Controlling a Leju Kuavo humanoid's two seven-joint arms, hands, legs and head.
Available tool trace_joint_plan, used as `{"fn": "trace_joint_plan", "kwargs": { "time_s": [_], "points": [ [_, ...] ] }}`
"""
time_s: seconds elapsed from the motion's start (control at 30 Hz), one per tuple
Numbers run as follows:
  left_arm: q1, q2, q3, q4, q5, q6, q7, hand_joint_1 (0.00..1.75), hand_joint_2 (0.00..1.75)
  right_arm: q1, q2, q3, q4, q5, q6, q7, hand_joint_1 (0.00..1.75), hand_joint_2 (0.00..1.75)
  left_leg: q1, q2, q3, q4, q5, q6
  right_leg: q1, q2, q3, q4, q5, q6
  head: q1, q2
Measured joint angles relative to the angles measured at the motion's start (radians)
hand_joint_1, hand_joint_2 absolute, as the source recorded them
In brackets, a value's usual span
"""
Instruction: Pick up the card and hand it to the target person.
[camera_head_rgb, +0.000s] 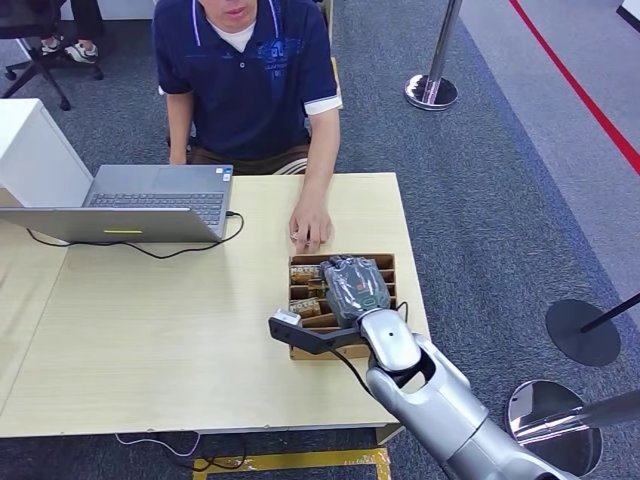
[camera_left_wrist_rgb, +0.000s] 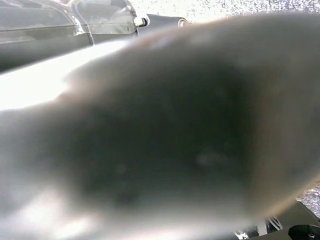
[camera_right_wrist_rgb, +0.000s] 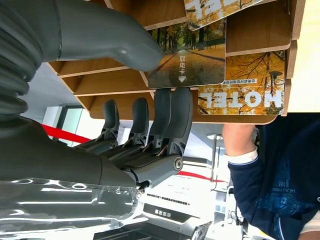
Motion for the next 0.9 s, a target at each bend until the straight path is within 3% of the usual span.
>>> {"fn": "trace_joint_plan", "kwargs": {
  "time_s": [0.3,0.57,0.9],
  "points": [
    [0.0,0.0,0.0,0.0,0.0,0.0,-0.002,0.0,0.0,-0.011,0.012,0.0,0.02,0.0,0.003,0.0,1.08,1.75,0.0,0.0,0.0,0.0,0.0,0.0,0.0,0.0,0.0,0.0,0.0,0.0,0.0,0.0],
    [0.0,0.0,0.0,0.0,0.001,0.0,-0.006,0.0,0.0,-0.021,0.018,0.0,0.033,-0.001,0.005,0.0,0.96,1.75,0.0,0.0,0.0,0.0,0.0,0.0,0.0,0.0,0.0,0.0,0.0,0.0,0.0,0.0],
    [0.0,0.0,0.0,0.0,0.004,0.0,-0.011,0.0,0.0,-0.022,0.023,0.0,0.045,-0.002,0.005,0.0,0.95,1.75,0.0,0.0,0.0,0.0,0.0,0.0,0.0,0.0,0.0,0.0,0.0,0.0,0.0,0.0]
  ]
}}
